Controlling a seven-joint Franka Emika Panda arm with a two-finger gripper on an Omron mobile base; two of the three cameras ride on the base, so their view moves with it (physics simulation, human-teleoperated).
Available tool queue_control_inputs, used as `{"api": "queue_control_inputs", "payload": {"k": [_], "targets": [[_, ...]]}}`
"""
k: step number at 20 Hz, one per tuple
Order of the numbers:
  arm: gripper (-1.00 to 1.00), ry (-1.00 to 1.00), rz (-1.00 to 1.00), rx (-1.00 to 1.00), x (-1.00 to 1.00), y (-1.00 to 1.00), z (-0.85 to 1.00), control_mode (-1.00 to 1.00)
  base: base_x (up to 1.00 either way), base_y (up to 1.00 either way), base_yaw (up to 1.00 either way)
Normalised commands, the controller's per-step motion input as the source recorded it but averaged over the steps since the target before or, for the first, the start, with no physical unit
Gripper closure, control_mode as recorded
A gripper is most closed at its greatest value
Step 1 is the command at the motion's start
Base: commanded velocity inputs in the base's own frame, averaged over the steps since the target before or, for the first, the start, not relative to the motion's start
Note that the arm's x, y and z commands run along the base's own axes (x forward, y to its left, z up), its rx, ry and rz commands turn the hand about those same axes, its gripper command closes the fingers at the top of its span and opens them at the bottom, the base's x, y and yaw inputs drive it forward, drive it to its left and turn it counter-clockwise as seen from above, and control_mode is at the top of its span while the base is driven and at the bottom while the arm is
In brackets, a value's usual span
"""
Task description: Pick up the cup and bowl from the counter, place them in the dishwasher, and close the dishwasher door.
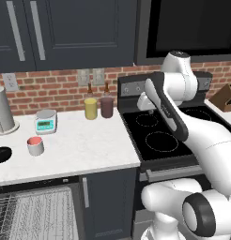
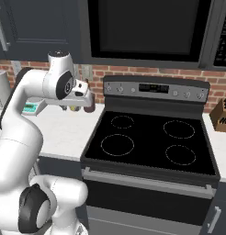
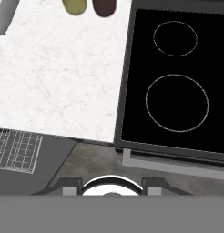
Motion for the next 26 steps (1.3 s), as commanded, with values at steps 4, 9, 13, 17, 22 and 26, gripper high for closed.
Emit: {"api": "queue_control_inputs", "payload": {"k": [4,9,13,17,22,26], "targets": [[-1.00,0.00,0.00,0.00,0.00,0.00,0.00,1.00,0.00,0.00,0.00],[-1.00,0.00,0.00,0.00,0.00,0.00,0.00,1.00,-0.02,0.00,0.08],[-1.00,0.00,0.00,0.00,0.00,0.00,0.00,1.00,-0.01,0.00,0.52],[-1.00,0.00,0.00,0.00,0.00,0.00,0.00,1.00,0.00,0.00,0.73],[-1.00,0.00,0.00,0.00,0.00,0.00,0.00,1.00,0.00,0.00,0.72],[-1.00,0.00,0.00,0.00,0.00,0.00,0.00,1.00,0.00,0.00,0.70]]}}
